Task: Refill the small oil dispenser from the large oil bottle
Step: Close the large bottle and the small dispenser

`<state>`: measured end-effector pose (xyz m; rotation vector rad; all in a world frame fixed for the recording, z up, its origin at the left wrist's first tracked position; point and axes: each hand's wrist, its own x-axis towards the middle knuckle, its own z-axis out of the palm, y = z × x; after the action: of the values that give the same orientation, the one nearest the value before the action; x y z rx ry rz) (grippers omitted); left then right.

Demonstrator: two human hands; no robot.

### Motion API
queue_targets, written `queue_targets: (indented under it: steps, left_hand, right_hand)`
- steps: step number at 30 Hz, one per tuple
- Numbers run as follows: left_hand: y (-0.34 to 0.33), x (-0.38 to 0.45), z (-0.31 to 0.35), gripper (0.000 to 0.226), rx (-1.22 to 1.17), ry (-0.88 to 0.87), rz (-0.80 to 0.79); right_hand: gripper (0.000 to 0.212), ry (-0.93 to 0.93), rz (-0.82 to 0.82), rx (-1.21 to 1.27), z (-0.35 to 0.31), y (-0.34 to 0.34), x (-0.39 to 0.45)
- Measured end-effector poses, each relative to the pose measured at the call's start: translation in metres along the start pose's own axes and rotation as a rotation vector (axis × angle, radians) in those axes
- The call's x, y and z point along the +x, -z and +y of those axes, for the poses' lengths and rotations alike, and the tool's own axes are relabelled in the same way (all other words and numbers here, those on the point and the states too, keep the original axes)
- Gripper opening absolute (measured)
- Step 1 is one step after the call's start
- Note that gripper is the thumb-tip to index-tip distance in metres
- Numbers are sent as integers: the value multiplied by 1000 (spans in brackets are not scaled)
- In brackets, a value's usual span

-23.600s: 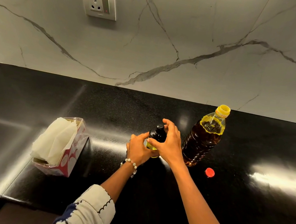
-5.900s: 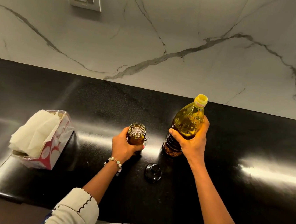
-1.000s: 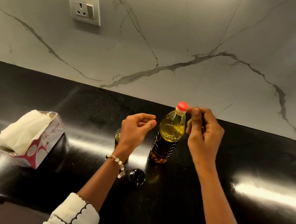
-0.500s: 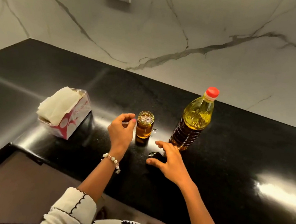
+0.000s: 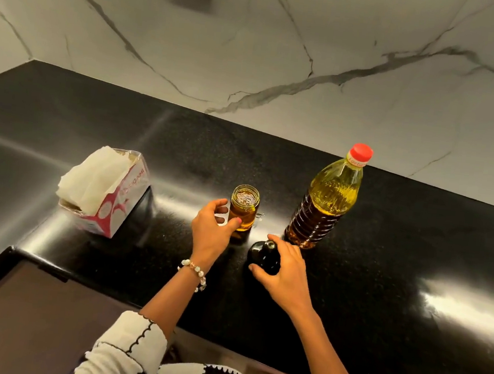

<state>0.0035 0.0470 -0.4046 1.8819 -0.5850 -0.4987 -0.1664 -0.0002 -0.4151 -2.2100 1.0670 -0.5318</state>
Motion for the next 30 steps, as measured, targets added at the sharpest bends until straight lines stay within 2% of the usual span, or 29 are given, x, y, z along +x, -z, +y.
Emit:
queue_targets:
  steps: [5,9,12,16,19,23,30]
  left_hand:
    - [3,10,1,63,30,-65,-53]
    - [4,16,4,72,29,-105,-129]
    - [3,21,5,74,20,-123,-181]
    - [2,29,2,83,1,-126,-237]
    - [2,33,3,81,-9,-133,-278]
    - [2,36,3,72,-40,-159,-320]
    - [0,43,-2,69,-88,-144,-352]
  right_hand:
    - [66,-60,74,332,-30,17,26]
    - [58,-8,127,423,-53,28,53]
    - [58,36,87,349,-62,27,77]
    - [58,55,-76,166,-63,22,103]
    - [61,86,-154,62,-65,20,113]
    - [65,99,-217,24,-68,20,116]
    - [70,103,-277,-41,-75,24,118]
